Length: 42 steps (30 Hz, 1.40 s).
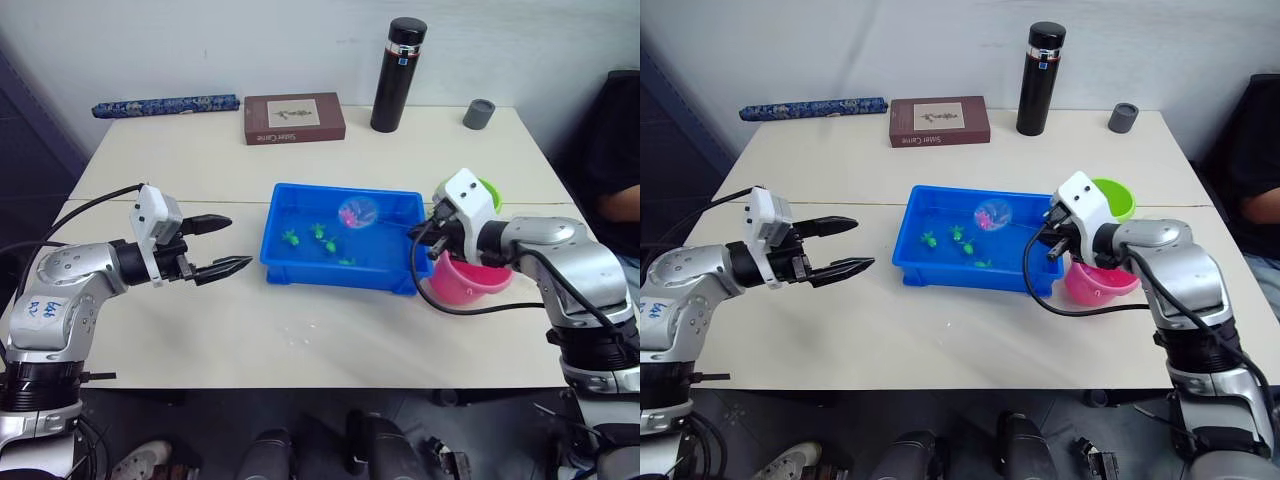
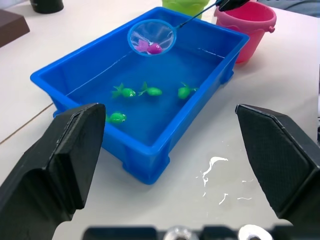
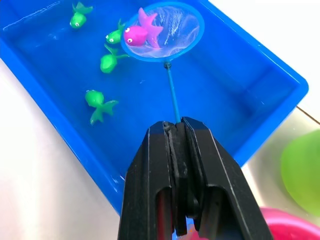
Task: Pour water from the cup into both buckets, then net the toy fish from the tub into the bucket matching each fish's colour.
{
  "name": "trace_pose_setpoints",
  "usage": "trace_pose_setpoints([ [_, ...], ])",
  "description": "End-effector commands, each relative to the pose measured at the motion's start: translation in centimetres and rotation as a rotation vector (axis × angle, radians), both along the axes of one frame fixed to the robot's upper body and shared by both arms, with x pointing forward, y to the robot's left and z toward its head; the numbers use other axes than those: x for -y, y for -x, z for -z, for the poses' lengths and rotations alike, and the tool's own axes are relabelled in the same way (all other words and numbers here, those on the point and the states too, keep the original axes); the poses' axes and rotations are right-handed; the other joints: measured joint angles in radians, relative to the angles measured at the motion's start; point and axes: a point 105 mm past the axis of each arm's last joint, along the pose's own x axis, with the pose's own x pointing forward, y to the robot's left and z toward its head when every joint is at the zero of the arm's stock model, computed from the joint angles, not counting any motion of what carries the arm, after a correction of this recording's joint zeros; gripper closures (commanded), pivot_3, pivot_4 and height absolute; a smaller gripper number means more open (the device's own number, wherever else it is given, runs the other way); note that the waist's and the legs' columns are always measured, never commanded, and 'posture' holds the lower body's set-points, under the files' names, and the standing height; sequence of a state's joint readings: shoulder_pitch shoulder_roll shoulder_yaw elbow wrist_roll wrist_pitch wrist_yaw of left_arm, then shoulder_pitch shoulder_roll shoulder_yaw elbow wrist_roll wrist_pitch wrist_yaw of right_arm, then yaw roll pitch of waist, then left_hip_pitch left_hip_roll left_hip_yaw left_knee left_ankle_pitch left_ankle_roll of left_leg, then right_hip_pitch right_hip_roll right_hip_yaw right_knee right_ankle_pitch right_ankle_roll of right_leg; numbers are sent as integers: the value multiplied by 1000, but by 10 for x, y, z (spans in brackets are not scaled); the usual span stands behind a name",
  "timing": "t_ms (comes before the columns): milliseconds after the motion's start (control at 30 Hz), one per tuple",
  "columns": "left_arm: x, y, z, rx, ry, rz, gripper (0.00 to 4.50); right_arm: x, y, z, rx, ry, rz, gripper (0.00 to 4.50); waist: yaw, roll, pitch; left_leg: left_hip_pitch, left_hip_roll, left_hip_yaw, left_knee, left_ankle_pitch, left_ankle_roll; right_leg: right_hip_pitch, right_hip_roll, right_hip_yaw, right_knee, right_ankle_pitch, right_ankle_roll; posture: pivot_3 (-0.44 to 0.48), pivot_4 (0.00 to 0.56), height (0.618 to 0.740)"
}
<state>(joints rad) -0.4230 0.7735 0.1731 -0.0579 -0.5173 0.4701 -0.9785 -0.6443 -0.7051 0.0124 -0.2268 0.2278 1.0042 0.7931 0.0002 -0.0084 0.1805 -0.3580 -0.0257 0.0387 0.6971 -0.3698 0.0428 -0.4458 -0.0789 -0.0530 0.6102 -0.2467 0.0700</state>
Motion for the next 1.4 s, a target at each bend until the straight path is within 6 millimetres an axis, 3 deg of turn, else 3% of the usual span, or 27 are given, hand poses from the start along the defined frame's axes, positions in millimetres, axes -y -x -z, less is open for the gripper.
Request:
trace_pose_setpoints([
  [33, 11, -4, -8, 45, -8, 59, 17, 18, 17, -33, 115, -30, 11, 4500, 1, 0, 0, -1, 0, 0, 0, 0, 0, 0, 0, 0, 0, 0, 0, 0, 150, 740],
  [233, 27, -9, -15, 69, -9, 136, 17, 63, 53, -49, 167, -8, 110, 4500, 6, 0, 0, -1, 0, -1, 0, 0, 0, 0, 0, -1, -2, 0, 0, 0, 150, 740],
  [400, 38, -8, -13, 60, -6, 202, 17, 95, 77, -48, 169, 54, 225, 4500, 3, 0, 0, -1, 0, -1, 0, 0, 0, 0, 0, -1, -1, 0, 0, 0, 150, 740],
  [733, 52, -25, -11, 51, -8, 266, 17, 128, 96, -39, 211, 231, 376, 4500, 18, 0, 0, 0, 0, 0, 1, 0, 0, 1, 1, 0, 0, 0, 0, 0, 150, 740],
  [1067, 69, -38, -9, 51, 5, 336, 17, 126, 116, -29, 303, 633, 309, 4500, 28, 0, 0, 0, -1, 1, 2, 0, 0, 1, 2, -1, 0, 1, 1, 0, 150, 740],
  [1400, 78, -44, -10, 52, 8, 383, 17, 118, 128, -34, 445, 1048, 194, 4500, 24, 0, 0, 0, -1, 1, 2, 0, 0, 2, 3, 0, 0, 1, 2, 0, 150, 740],
])
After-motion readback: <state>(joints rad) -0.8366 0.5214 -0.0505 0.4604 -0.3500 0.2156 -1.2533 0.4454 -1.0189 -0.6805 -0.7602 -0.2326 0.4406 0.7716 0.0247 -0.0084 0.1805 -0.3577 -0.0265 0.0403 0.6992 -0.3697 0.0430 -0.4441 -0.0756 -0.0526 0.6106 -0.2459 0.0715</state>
